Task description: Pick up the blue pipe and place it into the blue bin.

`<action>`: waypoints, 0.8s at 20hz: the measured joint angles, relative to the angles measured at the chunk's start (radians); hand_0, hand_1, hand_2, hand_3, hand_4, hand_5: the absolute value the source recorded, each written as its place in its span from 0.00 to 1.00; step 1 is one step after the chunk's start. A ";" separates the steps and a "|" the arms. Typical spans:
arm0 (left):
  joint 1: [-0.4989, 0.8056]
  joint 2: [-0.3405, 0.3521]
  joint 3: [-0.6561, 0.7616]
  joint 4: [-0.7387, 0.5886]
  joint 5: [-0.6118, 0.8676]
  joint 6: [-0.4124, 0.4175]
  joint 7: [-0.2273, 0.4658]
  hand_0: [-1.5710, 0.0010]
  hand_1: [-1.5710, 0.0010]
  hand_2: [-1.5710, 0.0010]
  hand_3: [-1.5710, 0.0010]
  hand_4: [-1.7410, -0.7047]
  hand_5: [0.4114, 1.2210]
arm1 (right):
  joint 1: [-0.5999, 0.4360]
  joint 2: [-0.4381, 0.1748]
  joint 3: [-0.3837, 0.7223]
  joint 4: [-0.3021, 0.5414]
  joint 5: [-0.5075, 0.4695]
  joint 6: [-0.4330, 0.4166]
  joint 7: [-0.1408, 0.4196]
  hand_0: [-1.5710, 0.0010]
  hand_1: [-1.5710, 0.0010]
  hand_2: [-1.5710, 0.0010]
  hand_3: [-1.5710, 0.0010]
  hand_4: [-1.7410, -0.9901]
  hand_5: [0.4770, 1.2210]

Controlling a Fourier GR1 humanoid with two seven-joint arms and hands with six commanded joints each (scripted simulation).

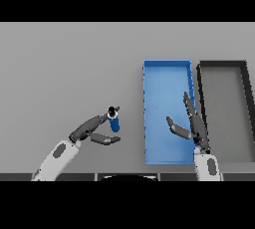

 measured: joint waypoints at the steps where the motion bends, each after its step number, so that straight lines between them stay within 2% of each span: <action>1: -0.022 -0.025 -0.007 0.034 -0.025 0.015 0.002 1.00 1.00 1.00 1.00 0.62 0.04 | -0.006 0.000 -0.003 0.002 -0.001 -0.002 0.005 1.00 1.00 1.00 1.00 0.63 0.16; 2: -0.031 -0.042 -0.014 0.056 -0.047 0.027 -0.011 1.00 1.00 1.00 1.00 0.64 0.04 | -0.005 0.005 0.006 0.009 0.014 -0.006 0.011 1.00 1.00 1.00 1.00 0.63 0.16; 4: -0.049 -0.057 -0.015 0.088 -0.069 0.036 -0.065 1.00 1.00 1.00 1.00 0.64 0.06 | 0.009 0.009 0.010 -0.005 0.016 -0.009 -0.013 1.00 1.00 1.00 1.00 0.64 0.16; 6: -0.065 -0.084 -0.005 0.116 -0.033 0.010 -0.088 1.00 1.00 0.99 0.99 0.61 0.12 | -0.006 -0.001 -0.004 0.000 0.002 -0.005 0.008 1.00 1.00 1.00 1.00 0.63 0.17; 7: -0.063 -0.103 -0.006 0.126 -0.027 0.010 -0.099 1.00 0.98 0.93 0.94 0.58 0.17 | 0.008 0.002 -0.002 0.005 0.002 -0.002 -0.006 1.00 1.00 1.00 1.00 0.63 0.17; 8: -0.062 -0.118 -0.002 0.136 -0.020 0.014 -0.108 0.99 0.90 0.81 0.84 0.51 0.24 | 0.007 0.000 -0.002 0.010 0.002 0.001 -0.010 1.00 1.00 1.00 1.00 0.64 0.17; 9: -0.068 -0.144 0.006 0.148 -0.003 0.020 -0.098 0.88 0.78 0.69 0.67 0.47 0.39 | 0.004 -0.003 -0.006 0.013 0.005 -0.002 -0.010 1.00 1.00 1.00 1.00 0.64 0.17; 10: -0.068 -0.165 0.017 0.158 0.020 0.024 -0.093 0.72 0.62 0.55 0.54 0.38 0.51 | 0.005 0.002 0.000 0.007 0.009 -0.005 -0.009 1.00 1.00 1.00 1.00 0.64 0.17; 12: -0.074 -0.188 0.028 0.177 0.023 0.047 -0.099 0.46 0.40 0.36 0.36 0.25 0.69 | 0.002 0.000 0.001 -0.001 0.008 -0.003 -0.003 1.00 1.00 1.00 1.00 0.64 0.18; 14: -0.060 -0.206 0.027 0.165 0.023 0.047 -0.116 0.29 0.26 0.23 0.26 0.16 0.80 | -0.002 -0.004 -0.009 0.023 0.000 0.001 -0.002 1.00 1.00 1.00 1.00 0.64 0.18; 15: -0.050 -0.205 0.020 0.160 0.021 0.049 -0.131 0.24 0.20 0.18 0.23 0.13 0.84 | 0.006 -0.004 -0.002 0.008 0.004 0.004 -0.019 1.00 1.00 1.00 1.00 0.64 0.18; 16: -0.051 -0.211 0.006 0.163 -0.002 0.069 -0.154 0.19 0.16 0.15 0.19 0.11 0.87 | 0.001 0.000 0.001 0.004 0.007 -0.001 -0.008 1.00 1.00 1.00 1.00 0.64 0.19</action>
